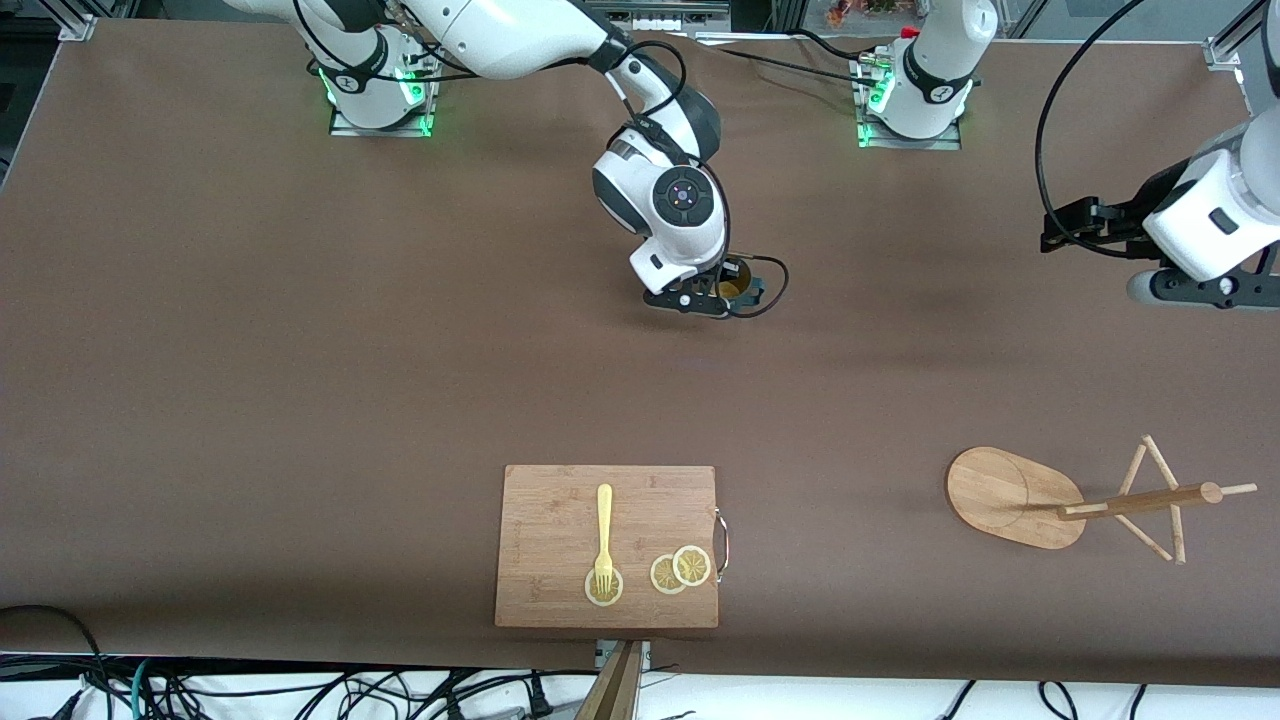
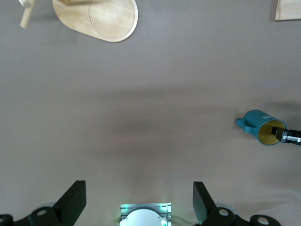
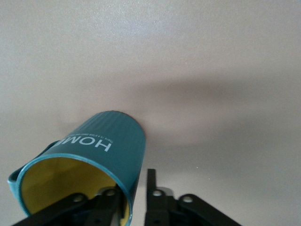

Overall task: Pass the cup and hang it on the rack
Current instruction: 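Release the mug with the right gripper while the left gripper approaches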

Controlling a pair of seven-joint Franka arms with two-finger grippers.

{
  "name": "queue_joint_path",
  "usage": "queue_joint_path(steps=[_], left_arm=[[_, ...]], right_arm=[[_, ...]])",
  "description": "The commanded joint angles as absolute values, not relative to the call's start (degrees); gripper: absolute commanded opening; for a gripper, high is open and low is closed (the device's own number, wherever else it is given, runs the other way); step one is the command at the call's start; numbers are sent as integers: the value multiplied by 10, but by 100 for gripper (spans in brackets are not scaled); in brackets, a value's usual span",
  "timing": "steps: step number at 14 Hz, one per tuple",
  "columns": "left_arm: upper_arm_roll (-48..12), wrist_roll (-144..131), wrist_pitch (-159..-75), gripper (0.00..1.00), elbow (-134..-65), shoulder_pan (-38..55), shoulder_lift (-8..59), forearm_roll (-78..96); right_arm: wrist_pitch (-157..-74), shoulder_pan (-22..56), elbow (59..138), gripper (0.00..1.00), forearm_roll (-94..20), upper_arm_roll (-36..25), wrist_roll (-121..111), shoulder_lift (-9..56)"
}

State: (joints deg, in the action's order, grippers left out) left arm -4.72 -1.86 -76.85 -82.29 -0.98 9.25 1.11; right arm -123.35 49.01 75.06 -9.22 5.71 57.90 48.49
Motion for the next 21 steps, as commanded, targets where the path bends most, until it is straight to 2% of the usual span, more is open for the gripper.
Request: queue_joint_path(steps=[1, 3, 5, 8, 11, 15, 17, 21], left_arm=[[-47, -15, -763, 100, -824, -9, 103, 21], [-47, 1, -763, 100, -834, -11, 105, 22], [-47, 60, -765, 100, -838, -16, 106, 22], [-47, 190, -773, 100, -847, -18, 123, 23], [-56, 270, -780, 100, -861, -15, 125, 46], [-85, 390, -803, 100, -902, -12, 125, 75], [-86, 486, -842, 100, -946, -11, 125, 110], [-90, 646, -959, 100, -1041, -12, 126, 178]], right_arm=[[-1225, 496, 726, 49, -84, 52, 595, 487], [-1204, 494, 708, 60, -84, 51, 597, 479], [-1154, 489, 687, 100, -83, 39, 590, 450], [-1114, 465, 691, 100, -90, 18, 586, 373], [-1016, 408, 693, 100, -90, -11, 559, 308], [-914, 319, 701, 100, -92, -16, 437, 249], [-879, 268, 733, 100, -101, -21, 327, 200], [-813, 251, 800, 100, -93, -112, 215, 111]])
